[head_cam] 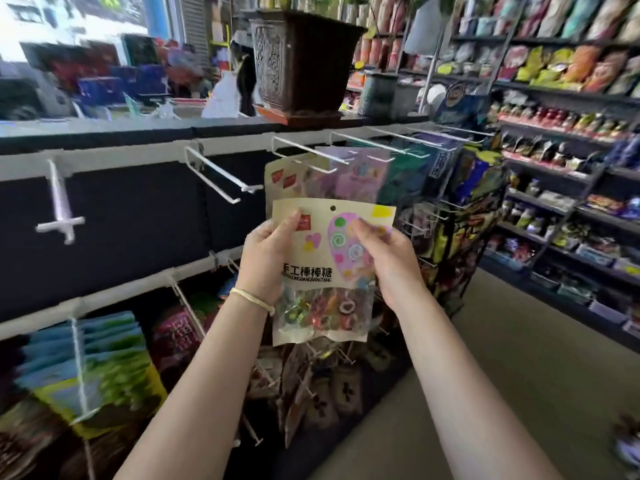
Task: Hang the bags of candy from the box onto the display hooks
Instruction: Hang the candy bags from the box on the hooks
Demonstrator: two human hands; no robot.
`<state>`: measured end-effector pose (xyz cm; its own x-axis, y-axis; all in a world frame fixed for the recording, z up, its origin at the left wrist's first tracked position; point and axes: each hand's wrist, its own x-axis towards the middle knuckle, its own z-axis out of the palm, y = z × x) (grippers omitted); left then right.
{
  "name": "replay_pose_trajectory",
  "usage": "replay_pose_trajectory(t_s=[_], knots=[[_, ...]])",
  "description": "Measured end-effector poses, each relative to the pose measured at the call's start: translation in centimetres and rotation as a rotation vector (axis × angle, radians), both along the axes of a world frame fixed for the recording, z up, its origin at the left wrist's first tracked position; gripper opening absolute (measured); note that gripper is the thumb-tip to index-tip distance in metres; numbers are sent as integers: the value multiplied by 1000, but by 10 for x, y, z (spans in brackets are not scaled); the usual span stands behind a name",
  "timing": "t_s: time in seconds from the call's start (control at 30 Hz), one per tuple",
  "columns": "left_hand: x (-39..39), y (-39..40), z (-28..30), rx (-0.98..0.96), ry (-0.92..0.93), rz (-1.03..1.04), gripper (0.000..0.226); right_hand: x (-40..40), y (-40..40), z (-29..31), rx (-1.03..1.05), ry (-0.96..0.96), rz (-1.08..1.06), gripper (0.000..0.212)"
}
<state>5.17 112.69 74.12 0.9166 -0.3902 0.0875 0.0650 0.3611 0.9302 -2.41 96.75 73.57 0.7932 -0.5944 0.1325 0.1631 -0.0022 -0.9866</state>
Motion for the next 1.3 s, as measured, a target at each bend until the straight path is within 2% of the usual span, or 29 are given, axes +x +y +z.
replay_pose_trajectory(t_s=[0.1, 0.3, 0.4, 0.57, 0.7, 0.83, 0.97, 1.13, 1.3], knots=[[24, -37, 7, 6, 2, 45, 20, 32, -39, 5, -30, -15, 12, 24], [59, -82, 5, 13, -3, 230, 20, 96, -87, 3, -1, -12, 120, 25], [64, -98, 6, 0, -3, 327, 20, 118, -107, 6, -20, -2, 219, 38], [65, -119, -3, -7, 34, 521, 22, 144, -126, 5, -37, -2, 366, 19], [67, -125, -10, 11, 46, 643, 23, 153, -128, 3, -78, -3, 469, 21], [73, -124, -17, 117, 3, 801, 24, 159, -128, -4, -213, -106, 399, 18], [75, -118, -41, 184, -32, 849, 14, 161, -136, -20, -374, -216, 341, 32], [83, -117, -49, 227, -39, 918, 11, 170, -142, -23, -524, -139, 324, 20], [93, -117, -47, 235, -46, 958, 10, 180, -139, -18, -565, -76, 324, 21]])
